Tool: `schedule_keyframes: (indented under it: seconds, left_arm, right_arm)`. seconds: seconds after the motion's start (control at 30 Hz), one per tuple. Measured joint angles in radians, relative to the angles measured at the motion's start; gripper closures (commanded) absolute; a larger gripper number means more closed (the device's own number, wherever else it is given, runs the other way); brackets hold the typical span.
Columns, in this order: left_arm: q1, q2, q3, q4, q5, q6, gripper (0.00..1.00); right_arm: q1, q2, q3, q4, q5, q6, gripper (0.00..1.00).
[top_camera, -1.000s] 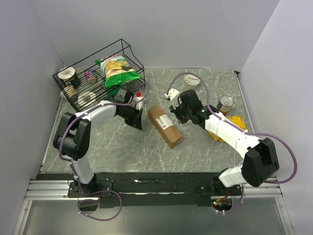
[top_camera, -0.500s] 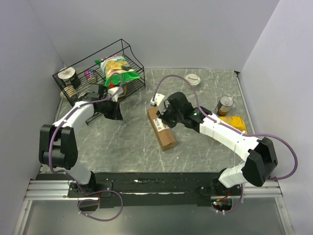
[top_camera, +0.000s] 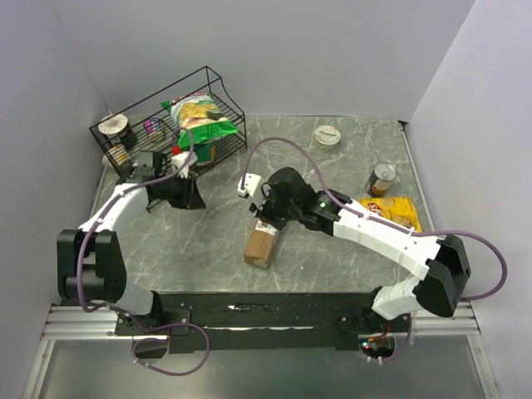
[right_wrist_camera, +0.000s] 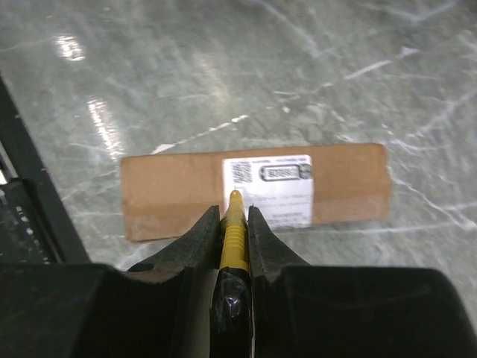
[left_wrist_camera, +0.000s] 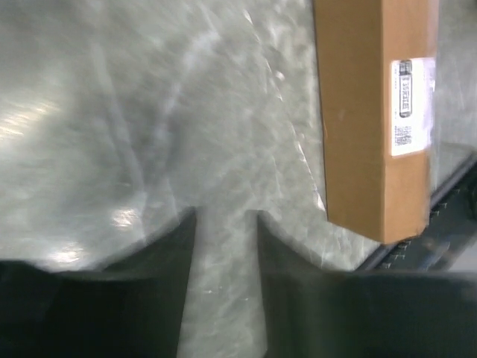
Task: Unpack the express box
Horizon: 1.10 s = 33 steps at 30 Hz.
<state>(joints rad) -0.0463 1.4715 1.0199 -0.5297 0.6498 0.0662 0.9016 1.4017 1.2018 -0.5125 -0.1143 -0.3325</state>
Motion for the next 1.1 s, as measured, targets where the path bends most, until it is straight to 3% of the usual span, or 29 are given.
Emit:
schedule_keyframes:
  seconds: [0.07, 0.13, 0.17, 0.37, 0.5, 0.6, 0.7, 0.73, 0.83, 1.1]
  left_arm:
    - [-0.024, -0.002, -0.046, 0.016, 0.023, -0.032, 0.33]
    - [-0.072, -0.001, -0.066, 0.019, 0.027, -0.063, 0.29]
    - [-0.121, -0.001, -0.065, 0.022, 0.024, -0.084, 0.19]
    - [-0.375, 0.100, 0.097, 0.069, 0.018, -0.182, 0.15]
    - [-0.436, 0.231, 0.214, 0.098, -0.034, -0.213, 0.17]
    - [-0.451, 0.319, 0.238, 0.099, -0.066, -0.230, 0.21]
    - [-0.454, 0.376, 0.234, 0.102, -0.054, -0.262, 0.45]
    - [-0.454, 0.378, 0.233, 0.106, -0.036, -0.272, 0.58]
    - [-0.452, 0.361, 0.216, 0.130, -0.002, -0.297, 0.77]
    - [-0.322, 0.280, 0.035, 0.210, 0.074, -0.314, 0.85]
  right_arm:
    - [-0.017, -0.015, 0.000, -0.006, 0.025, -0.002, 1.00]
    - [-0.045, -0.035, 0.000, -0.013, 0.043, -0.005, 1.00]
    - [-0.067, -0.050, 0.000, -0.020, 0.050, -0.005, 1.00]
    - [-0.305, -0.163, -0.030, -0.034, 0.084, 0.007, 1.00]
    - [-0.444, -0.221, -0.064, -0.040, 0.108, 0.025, 1.00]
    - [-0.480, -0.259, -0.084, -0.048, 0.106, 0.032, 1.00]
    - [-0.509, -0.293, -0.106, -0.050, 0.093, 0.045, 1.00]
    - [-0.524, -0.305, -0.115, -0.050, 0.086, 0.051, 1.00]
    - [-0.558, -0.319, -0.131, -0.052, 0.074, 0.064, 1.00]
    - [-0.587, -0.321, -0.164, -0.058, 0.037, 0.089, 1.00]
